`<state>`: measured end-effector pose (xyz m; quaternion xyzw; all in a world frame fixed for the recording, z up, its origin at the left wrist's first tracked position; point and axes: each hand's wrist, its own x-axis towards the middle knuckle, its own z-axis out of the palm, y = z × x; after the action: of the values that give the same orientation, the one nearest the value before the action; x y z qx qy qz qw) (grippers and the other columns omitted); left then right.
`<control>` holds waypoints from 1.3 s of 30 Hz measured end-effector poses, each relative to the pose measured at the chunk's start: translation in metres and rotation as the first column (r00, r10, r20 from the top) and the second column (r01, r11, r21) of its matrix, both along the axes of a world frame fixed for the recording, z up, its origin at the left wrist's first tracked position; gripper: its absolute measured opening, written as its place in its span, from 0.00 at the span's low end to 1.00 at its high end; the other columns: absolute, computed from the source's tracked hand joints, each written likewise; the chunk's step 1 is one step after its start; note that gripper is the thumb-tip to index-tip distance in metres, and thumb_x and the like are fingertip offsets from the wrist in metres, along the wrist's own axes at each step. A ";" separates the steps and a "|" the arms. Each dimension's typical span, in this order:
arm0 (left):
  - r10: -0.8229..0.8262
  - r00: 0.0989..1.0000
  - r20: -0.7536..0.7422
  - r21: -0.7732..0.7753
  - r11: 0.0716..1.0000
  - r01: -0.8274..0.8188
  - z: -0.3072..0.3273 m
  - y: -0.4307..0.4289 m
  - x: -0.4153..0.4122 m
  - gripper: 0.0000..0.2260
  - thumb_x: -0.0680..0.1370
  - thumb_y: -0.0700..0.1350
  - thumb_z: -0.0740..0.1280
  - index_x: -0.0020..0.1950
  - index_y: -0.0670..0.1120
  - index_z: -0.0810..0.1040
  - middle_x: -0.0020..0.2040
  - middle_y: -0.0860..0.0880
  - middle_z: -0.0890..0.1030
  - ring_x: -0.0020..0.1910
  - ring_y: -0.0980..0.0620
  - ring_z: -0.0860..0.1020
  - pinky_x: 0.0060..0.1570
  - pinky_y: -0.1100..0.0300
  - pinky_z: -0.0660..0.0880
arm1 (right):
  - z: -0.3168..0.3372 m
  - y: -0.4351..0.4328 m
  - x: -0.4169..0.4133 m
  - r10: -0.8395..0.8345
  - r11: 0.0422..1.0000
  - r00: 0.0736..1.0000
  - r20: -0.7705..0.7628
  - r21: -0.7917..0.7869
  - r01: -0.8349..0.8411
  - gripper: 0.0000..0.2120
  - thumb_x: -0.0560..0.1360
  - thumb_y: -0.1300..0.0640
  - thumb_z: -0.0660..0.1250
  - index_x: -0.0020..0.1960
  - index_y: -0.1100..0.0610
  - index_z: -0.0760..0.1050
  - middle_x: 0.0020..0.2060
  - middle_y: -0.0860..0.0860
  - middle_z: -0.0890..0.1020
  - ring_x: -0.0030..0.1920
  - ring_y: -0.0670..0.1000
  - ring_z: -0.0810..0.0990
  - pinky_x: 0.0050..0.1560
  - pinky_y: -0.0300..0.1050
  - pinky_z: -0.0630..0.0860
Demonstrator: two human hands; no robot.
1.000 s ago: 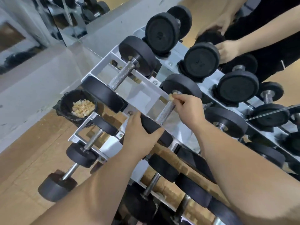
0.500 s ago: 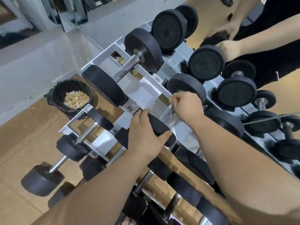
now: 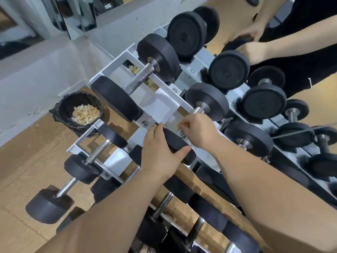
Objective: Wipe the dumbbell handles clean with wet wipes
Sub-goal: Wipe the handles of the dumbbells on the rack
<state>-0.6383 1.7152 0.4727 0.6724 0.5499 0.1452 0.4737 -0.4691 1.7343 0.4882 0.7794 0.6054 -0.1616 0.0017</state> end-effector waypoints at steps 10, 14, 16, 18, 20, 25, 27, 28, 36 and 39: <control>-0.106 0.989 -0.104 -0.114 0.989 0.094 0.006 0.023 -0.003 0.44 0.71 0.70 0.66 0.79 0.48 0.58 0.78 0.47 0.63 0.76 0.45 0.63 0.74 0.44 0.65 | -0.014 -0.018 0.003 -0.307 0.859 0.857 -0.415 0.267 0.437 0.06 0.80 0.56 0.66 0.51 0.49 0.81 0.40 0.41 0.79 0.40 0.43 0.77 0.43 0.37 0.73; 0.002 0.987 -0.158 -0.024 1.000 -0.006 0.018 0.024 0.019 0.33 0.73 0.63 0.57 0.73 0.45 0.67 0.72 0.43 0.69 0.70 0.42 0.67 0.68 0.43 0.67 | -0.023 -0.041 -0.011 -0.289 0.896 0.754 -0.590 0.111 0.431 0.08 0.79 0.57 0.68 0.44 0.46 0.78 0.32 0.41 0.77 0.35 0.40 0.76 0.39 0.38 0.71; 0.090 0.973 -0.211 0.014 0.996 -0.089 0.023 0.020 0.037 0.22 0.80 0.54 0.58 0.69 0.42 0.69 0.70 0.40 0.71 0.68 0.40 0.69 0.65 0.44 0.68 | -0.026 -0.042 -0.008 -0.317 0.883 0.693 -0.648 0.065 0.465 0.05 0.79 0.57 0.68 0.44 0.49 0.78 0.34 0.43 0.79 0.37 0.42 0.77 0.41 0.40 0.73; 0.182 0.944 -0.276 0.068 0.983 -0.170 0.025 0.019 0.049 0.21 0.82 0.53 0.57 0.70 0.42 0.71 0.69 0.40 0.74 0.68 0.39 0.70 0.64 0.47 0.67 | -0.026 -0.031 -0.004 -0.330 0.831 0.638 -0.696 0.105 0.546 0.06 0.79 0.58 0.66 0.45 0.50 0.77 0.36 0.42 0.80 0.39 0.40 0.78 0.42 0.36 0.72; 0.214 0.929 -0.302 0.124 0.975 -0.184 0.021 0.024 0.050 0.26 0.83 0.56 0.57 0.76 0.42 0.69 0.73 0.41 0.73 0.71 0.40 0.70 0.69 0.49 0.65 | -0.025 -0.015 0.005 -0.364 0.728 0.581 -0.728 0.167 0.665 0.05 0.81 0.58 0.64 0.48 0.50 0.76 0.40 0.42 0.79 0.41 0.40 0.76 0.42 0.36 0.69; 0.201 0.925 -0.323 0.101 0.979 -0.178 0.015 0.041 0.045 0.25 0.83 0.56 0.57 0.75 0.42 0.71 0.72 0.40 0.74 0.72 0.39 0.70 0.71 0.49 0.66 | -0.043 0.000 0.006 -0.366 0.653 0.477 -0.799 0.145 0.744 0.05 0.82 0.55 0.61 0.51 0.52 0.75 0.45 0.49 0.80 0.48 0.51 0.77 0.48 0.44 0.70; 0.202 0.930 -0.308 0.089 0.979 -0.184 0.016 0.042 0.046 0.27 0.81 0.59 0.55 0.68 0.41 0.76 0.66 0.38 0.78 0.66 0.37 0.74 0.66 0.45 0.70 | -0.048 -0.012 -0.001 -0.336 0.673 0.425 -0.841 0.101 0.733 0.06 0.83 0.56 0.61 0.48 0.50 0.74 0.45 0.46 0.79 0.48 0.50 0.77 0.49 0.42 0.69; 0.206 0.933 -0.296 0.092 0.978 -0.187 0.017 0.041 0.046 0.30 0.78 0.61 0.53 0.64 0.39 0.78 0.62 0.37 0.80 0.63 0.36 0.75 0.64 0.44 0.71 | -0.050 -0.020 -0.005 -0.324 0.697 0.394 -0.860 0.064 0.714 0.06 0.83 0.57 0.62 0.48 0.51 0.75 0.46 0.46 0.79 0.50 0.49 0.77 0.50 0.40 0.69; 0.239 0.941 -0.241 0.033 0.971 -0.238 0.020 0.049 0.040 0.20 0.83 0.53 0.59 0.70 0.45 0.77 0.68 0.45 0.79 0.68 0.42 0.74 0.70 0.48 0.68 | -0.053 -0.008 -0.017 -0.305 0.555 0.243 -0.921 0.036 0.831 0.06 0.82 0.54 0.61 0.49 0.50 0.76 0.47 0.44 0.83 0.49 0.43 0.80 0.51 0.39 0.75; 0.255 0.941 -0.222 0.037 0.967 -0.253 0.019 0.050 0.040 0.18 0.83 0.52 0.60 0.68 0.46 0.79 0.65 0.47 0.81 0.66 0.43 0.75 0.68 0.50 0.69 | -0.040 0.011 -0.003 -0.313 0.412 0.197 -0.929 0.054 0.910 0.07 0.82 0.58 0.61 0.48 0.52 0.75 0.43 0.46 0.80 0.43 0.45 0.77 0.41 0.33 0.69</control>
<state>-0.5982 1.7649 0.4916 0.6097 0.6817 0.1302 0.3829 -0.4720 1.7452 0.4484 0.7369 0.1395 -0.2774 -0.6004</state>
